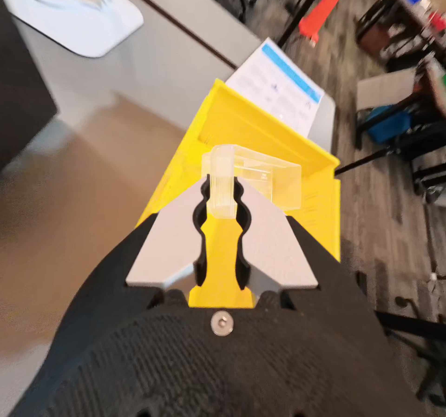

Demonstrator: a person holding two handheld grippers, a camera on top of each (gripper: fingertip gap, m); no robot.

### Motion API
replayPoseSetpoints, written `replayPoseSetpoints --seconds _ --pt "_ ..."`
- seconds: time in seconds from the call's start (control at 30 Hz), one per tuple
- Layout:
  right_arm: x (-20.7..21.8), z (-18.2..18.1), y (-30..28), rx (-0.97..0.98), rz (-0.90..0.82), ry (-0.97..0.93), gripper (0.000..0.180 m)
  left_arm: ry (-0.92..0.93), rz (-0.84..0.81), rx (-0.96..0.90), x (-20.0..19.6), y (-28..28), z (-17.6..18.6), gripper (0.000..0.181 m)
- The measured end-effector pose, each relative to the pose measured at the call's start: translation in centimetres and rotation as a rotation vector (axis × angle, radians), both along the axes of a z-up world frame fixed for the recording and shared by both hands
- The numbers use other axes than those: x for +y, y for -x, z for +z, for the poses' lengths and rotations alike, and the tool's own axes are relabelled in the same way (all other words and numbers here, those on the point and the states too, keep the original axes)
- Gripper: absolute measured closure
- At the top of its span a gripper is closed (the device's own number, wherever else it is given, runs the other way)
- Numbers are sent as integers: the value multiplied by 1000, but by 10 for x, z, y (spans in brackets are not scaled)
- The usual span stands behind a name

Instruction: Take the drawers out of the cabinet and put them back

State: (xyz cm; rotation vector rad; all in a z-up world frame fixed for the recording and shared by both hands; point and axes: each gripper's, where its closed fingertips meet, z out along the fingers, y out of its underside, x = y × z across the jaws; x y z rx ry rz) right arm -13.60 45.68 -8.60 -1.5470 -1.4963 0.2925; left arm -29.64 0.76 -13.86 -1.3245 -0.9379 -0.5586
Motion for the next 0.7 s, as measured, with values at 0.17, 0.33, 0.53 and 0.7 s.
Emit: replayPoseSetpoints --seconds 0.17,0.33,0.53,0.7 --pt "42 -71 34 -129 -49 47 162 26 13 40 -1 3 -1 134" --pt "53 -83 60 -151 -62 71 162 46 25 57 -2 6 -4 133" --pt "53 -99 58 -122 -67 240 137 49 14 44 -2 4 -6 133" --pt "65 -72 43 9 -109 307 129 48 8 34 -3 4 -7 133"
